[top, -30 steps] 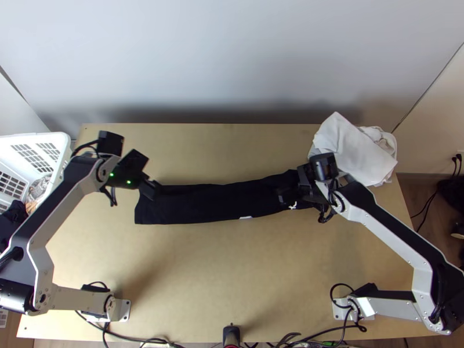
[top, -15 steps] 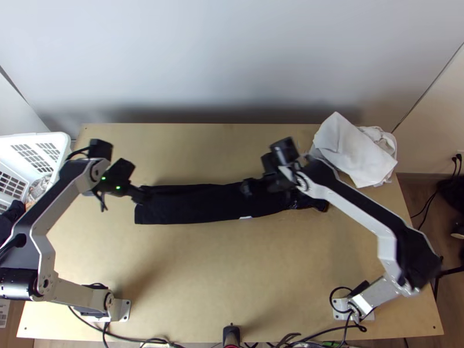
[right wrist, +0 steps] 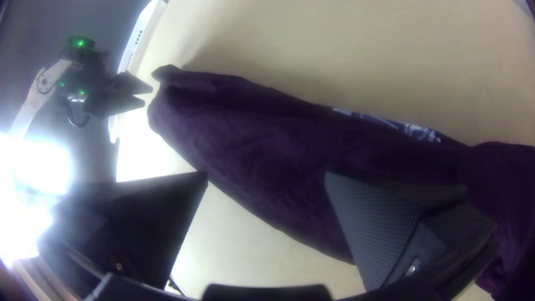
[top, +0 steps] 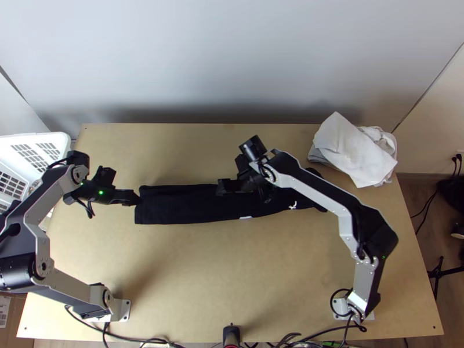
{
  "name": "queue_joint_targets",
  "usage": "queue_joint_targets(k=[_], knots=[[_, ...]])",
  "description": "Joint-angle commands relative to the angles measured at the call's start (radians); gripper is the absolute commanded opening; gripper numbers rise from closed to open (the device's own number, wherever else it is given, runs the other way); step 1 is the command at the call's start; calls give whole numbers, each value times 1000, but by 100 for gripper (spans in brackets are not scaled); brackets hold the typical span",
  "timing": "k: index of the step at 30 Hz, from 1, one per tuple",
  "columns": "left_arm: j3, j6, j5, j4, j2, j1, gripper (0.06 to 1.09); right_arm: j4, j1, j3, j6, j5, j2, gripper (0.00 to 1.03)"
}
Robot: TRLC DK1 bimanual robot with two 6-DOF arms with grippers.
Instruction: Fold the t-shirt
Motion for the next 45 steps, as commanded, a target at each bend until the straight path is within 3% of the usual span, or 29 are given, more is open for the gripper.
queue_joint_targets(k=[1, 17, 32, 36, 40, 45], knots=[[-9, 15, 163, 1, 66, 46, 104, -4, 7, 70, 16, -24, 109, 98], [-1, 19, 197, 42, 119, 26, 104, -11, -42, 90, 34, -24, 253, 98], [-13, 67, 436, 48, 167, -31, 103, -14, -34, 79, 36, -22, 253, 98], [-4, 59, 388, 42, 182, -46, 103, -23, -40, 73, 36, -24, 236, 98], [14, 65, 194, 10, 124, -5, 104, -24, -48, 59, 34, -22, 223, 98], [11, 123, 120, -21, 84, 58, 104, -26, -59, 58, 33, -22, 220, 98]])
